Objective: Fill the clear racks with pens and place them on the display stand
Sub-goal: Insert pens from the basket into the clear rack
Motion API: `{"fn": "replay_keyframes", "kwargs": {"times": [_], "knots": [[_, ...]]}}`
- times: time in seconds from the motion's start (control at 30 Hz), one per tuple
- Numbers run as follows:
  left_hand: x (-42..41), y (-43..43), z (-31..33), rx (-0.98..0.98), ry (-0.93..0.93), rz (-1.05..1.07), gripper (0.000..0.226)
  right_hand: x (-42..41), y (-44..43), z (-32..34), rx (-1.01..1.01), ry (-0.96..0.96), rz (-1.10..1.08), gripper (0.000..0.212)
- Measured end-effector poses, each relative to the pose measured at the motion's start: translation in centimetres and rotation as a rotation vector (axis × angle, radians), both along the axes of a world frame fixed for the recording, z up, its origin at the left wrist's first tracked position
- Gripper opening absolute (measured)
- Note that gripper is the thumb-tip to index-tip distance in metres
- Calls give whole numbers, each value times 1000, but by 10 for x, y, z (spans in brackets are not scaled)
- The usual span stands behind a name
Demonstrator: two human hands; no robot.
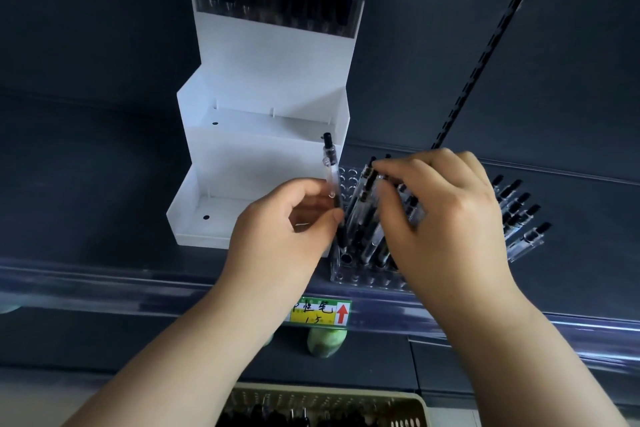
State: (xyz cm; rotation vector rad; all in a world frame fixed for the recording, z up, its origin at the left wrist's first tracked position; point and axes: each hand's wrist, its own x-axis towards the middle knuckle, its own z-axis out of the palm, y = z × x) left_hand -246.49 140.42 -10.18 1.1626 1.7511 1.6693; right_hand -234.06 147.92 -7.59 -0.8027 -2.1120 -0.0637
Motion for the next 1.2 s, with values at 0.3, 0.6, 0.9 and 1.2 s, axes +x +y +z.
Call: {"fn": "replay_keyframes", "kwargs": {"times": [0.3, 0.6, 0.9, 1.2], "knots": [[4, 8, -8, -26, 126, -30, 32, 6, 3, 0, -29, 26, -4, 19], [8, 15, -30, -172, 408, -63, 19, 11, 4, -2, -30, 53, -10, 19], [6, 19, -38, -183, 503, -21, 16, 20, 1, 1, -39, 29, -13, 18], [-4, 8, -33, -372, 826, 23, 30, 90, 17, 25, -151, 130, -230, 20]]}}
